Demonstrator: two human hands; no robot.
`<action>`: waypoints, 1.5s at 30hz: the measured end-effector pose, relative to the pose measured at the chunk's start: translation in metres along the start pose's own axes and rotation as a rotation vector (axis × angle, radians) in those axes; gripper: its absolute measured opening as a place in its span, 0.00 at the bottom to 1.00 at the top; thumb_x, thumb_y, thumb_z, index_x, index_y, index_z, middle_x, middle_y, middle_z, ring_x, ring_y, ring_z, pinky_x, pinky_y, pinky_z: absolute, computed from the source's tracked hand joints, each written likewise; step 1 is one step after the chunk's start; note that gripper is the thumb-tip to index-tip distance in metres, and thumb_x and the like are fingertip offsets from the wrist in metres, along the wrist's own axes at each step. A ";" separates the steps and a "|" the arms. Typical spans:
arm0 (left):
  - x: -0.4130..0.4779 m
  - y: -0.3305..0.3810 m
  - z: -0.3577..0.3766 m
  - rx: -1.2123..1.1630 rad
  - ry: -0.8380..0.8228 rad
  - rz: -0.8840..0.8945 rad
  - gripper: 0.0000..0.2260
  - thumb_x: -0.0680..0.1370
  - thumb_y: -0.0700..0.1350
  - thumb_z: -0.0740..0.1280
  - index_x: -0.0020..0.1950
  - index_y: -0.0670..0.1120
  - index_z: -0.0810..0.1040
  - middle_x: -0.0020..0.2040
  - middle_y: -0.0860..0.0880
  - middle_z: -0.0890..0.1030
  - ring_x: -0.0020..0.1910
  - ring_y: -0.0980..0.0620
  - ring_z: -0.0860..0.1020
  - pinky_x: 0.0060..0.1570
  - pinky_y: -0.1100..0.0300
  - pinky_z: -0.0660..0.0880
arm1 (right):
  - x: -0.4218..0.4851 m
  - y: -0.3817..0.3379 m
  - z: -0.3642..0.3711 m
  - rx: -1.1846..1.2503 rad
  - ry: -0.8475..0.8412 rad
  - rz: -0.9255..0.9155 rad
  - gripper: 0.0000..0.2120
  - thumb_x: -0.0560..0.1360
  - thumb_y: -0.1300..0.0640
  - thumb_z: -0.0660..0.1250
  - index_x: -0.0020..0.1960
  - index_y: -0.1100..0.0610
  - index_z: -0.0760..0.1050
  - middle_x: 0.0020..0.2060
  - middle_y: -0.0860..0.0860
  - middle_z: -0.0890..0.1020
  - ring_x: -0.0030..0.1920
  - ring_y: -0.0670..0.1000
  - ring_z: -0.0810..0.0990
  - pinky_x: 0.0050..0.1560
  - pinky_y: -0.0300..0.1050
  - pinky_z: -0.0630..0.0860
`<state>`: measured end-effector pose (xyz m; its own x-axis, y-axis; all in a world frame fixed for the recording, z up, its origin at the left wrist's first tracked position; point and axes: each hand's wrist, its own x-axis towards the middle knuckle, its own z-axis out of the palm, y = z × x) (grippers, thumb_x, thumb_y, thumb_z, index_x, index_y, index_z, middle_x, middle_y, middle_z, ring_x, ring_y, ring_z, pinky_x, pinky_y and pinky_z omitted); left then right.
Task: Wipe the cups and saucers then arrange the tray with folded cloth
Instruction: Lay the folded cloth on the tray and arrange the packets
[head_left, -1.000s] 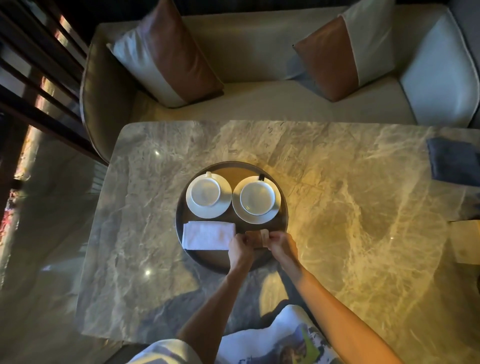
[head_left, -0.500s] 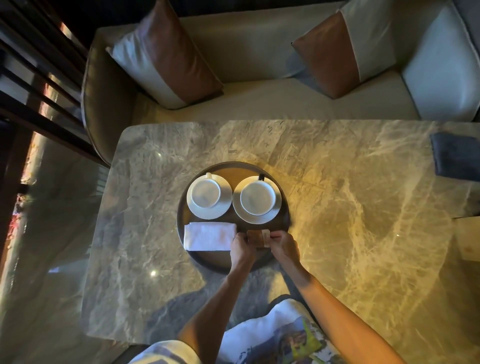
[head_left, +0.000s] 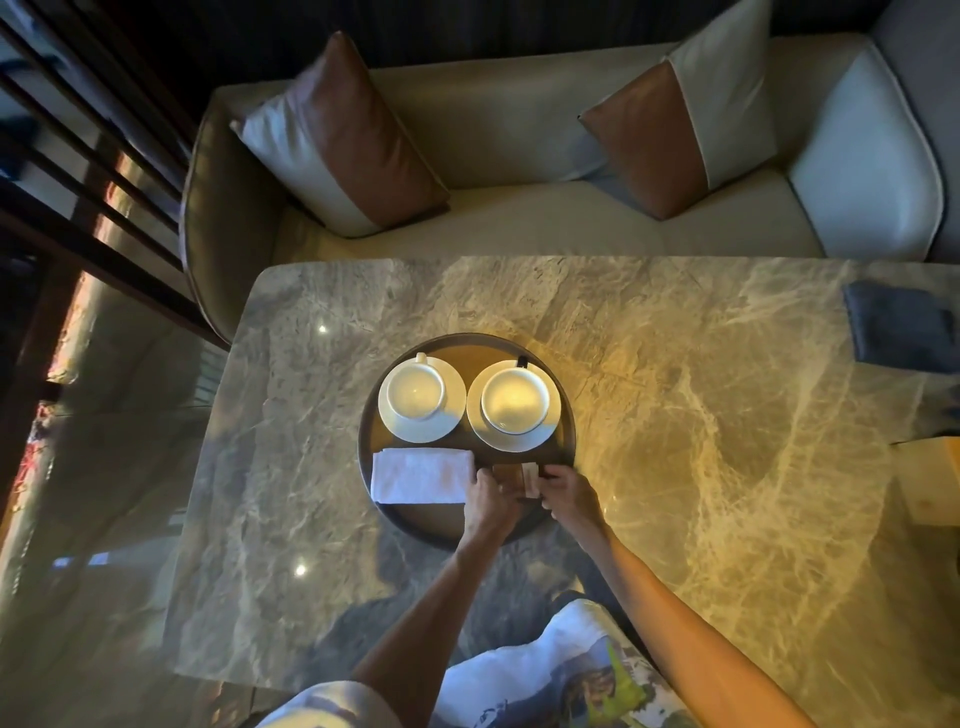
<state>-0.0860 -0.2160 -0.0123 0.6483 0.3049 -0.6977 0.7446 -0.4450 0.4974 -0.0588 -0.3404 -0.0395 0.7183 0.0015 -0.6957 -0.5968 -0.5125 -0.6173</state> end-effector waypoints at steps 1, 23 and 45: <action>-0.002 0.000 -0.001 0.009 0.001 0.008 0.18 0.77 0.48 0.68 0.62 0.39 0.72 0.61 0.42 0.77 0.59 0.40 0.77 0.58 0.47 0.76 | -0.002 0.001 -0.001 -0.007 -0.009 -0.006 0.18 0.77 0.53 0.67 0.65 0.57 0.76 0.54 0.56 0.84 0.48 0.53 0.81 0.51 0.49 0.77; 0.012 -0.102 -0.128 -0.745 0.175 -0.348 0.17 0.80 0.30 0.54 0.64 0.36 0.75 0.60 0.33 0.79 0.57 0.31 0.80 0.58 0.38 0.78 | 0.000 0.015 0.000 0.479 0.130 0.396 0.15 0.77 0.65 0.68 0.63 0.61 0.76 0.62 0.59 0.80 0.59 0.58 0.79 0.59 0.49 0.72; 0.044 -0.083 -0.131 -0.872 0.065 -0.307 0.18 0.78 0.27 0.53 0.59 0.38 0.77 0.51 0.36 0.81 0.48 0.36 0.82 0.44 0.50 0.83 | 0.032 -0.013 -0.020 0.546 0.198 0.358 0.20 0.76 0.67 0.68 0.68 0.63 0.73 0.64 0.60 0.79 0.65 0.60 0.77 0.59 0.46 0.69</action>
<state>-0.0986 -0.0556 -0.0172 0.3912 0.3628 -0.8458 0.7239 0.4461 0.5262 -0.0216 -0.3507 -0.0466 0.4638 -0.2714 -0.8434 -0.8674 0.0545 -0.4946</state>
